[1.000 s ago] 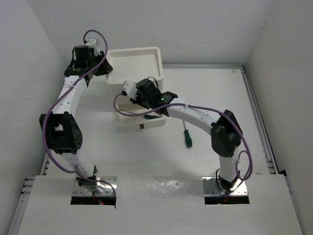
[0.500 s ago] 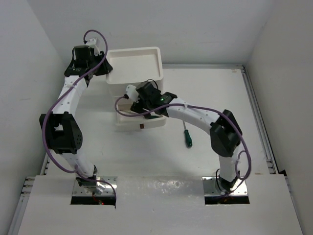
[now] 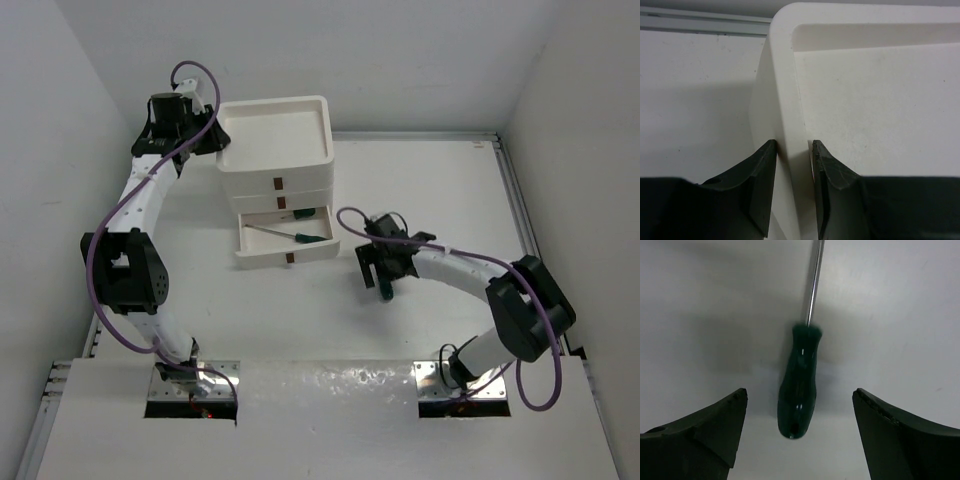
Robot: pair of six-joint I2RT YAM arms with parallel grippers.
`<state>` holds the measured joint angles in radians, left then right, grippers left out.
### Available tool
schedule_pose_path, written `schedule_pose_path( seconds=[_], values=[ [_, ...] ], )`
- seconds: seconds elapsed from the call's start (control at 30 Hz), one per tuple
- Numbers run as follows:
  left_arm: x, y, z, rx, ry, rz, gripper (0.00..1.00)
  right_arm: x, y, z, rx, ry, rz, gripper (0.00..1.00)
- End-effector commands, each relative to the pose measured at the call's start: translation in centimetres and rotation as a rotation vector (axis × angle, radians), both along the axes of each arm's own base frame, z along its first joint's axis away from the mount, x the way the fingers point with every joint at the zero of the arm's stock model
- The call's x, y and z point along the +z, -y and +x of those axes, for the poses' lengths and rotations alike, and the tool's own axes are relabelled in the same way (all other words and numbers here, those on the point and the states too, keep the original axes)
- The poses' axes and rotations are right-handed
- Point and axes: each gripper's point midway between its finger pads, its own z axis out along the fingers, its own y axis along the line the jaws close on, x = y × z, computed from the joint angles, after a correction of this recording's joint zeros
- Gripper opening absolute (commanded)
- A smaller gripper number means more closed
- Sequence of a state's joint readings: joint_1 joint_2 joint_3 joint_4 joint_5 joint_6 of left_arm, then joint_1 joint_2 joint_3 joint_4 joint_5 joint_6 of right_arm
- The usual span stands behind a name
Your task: Sort the tools into containers
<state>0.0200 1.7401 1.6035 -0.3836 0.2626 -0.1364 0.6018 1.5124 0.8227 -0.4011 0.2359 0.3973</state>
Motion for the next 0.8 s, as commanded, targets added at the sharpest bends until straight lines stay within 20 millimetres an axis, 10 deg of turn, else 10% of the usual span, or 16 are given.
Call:
schedule_pose_path(
  seconds=[0.0,0.13,0.2,0.27,0.5,0.63,0.77],
  values=[
    [-5.0,0.9,-1.5,-0.056,-0.155,0.003,0.07,-0.5,-1.3,-2.2,-0.095,-0.034,0.123,0.83],
    [-4.7,1.1,-1.4,-0.059,-0.147,-0.002,0.07,-3.1,0.1,-4.2,-0.121,-0.083,0.094,0.60],
    [-4.5,1.1,-1.4,-0.060,-0.142,-0.003,0.07,-4.0,0.7,-4.5,-0.126,-0.095,0.065,0.19],
    [-4.5,1.1,-1.4,-0.060,-0.144,-0.002,0.07,-4.2,1.3,-4.3,-0.142,-0.086,0.029,0.00],
    [-4.1,0.9,-1.5,-0.053,-0.133,0.009,0.07,-0.7,2.1,-1.9,-0.144,0.075,0.013,0.00],
    [-4.3,0.9,-1.5,-0.055,-0.139,0.008,0.07,5.6,2.0,1.2,-0.101,0.288,0.029,0.00],
    [-4.4,1.0,-1.3,-0.059,-0.142,0.004,0.07,16.7,-0.2,4.2,0.004,0.644,0.195,0.00]
  ],
)
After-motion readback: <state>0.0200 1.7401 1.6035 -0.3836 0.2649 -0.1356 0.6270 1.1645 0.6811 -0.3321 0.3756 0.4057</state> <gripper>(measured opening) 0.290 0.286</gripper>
